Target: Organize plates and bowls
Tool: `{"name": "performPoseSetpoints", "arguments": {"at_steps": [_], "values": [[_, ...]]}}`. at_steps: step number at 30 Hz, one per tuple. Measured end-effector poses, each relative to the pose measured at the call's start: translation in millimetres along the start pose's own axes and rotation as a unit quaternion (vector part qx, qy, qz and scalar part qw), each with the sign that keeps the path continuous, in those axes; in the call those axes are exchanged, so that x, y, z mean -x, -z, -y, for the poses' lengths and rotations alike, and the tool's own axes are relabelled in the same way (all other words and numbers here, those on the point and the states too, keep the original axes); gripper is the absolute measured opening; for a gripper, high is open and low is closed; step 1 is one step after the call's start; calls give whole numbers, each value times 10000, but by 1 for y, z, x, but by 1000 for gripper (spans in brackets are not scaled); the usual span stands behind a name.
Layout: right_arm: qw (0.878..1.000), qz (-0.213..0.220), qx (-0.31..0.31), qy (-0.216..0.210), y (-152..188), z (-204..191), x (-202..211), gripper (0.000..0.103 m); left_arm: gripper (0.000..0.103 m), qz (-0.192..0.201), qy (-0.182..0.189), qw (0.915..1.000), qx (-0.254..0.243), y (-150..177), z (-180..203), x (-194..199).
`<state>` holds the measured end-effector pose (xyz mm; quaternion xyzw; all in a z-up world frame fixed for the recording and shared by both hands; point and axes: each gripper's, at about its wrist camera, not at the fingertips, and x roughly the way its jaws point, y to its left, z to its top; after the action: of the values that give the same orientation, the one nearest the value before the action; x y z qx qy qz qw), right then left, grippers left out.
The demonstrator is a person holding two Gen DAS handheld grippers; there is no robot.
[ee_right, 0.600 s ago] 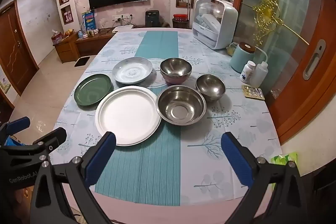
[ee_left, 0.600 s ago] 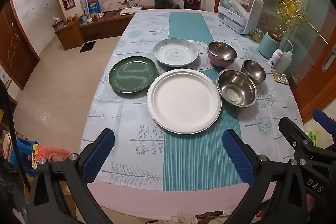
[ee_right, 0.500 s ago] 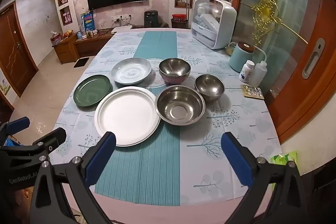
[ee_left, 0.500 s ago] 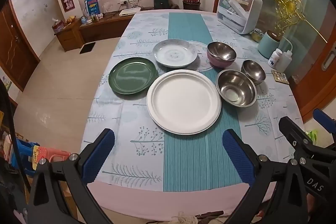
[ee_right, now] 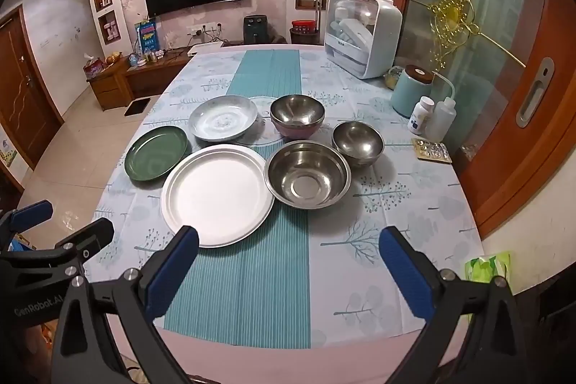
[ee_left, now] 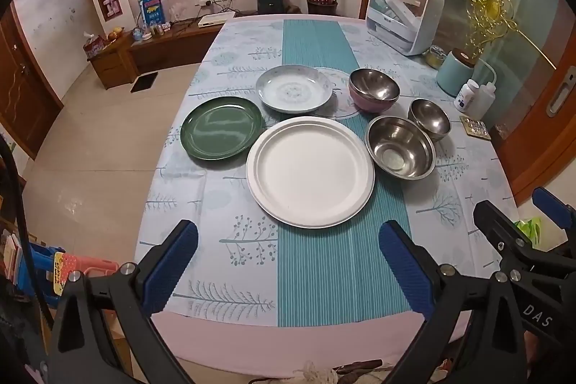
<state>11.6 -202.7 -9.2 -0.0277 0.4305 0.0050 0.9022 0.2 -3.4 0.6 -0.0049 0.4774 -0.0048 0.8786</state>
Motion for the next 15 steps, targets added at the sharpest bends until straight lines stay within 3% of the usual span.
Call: {"name": "performPoseSetpoints", "arguments": {"at_steps": [15], "values": [[10000,-54,-51,-23,9,-2,-4,101,100,-16,13,10000,-7,7,-2,-4]]}}
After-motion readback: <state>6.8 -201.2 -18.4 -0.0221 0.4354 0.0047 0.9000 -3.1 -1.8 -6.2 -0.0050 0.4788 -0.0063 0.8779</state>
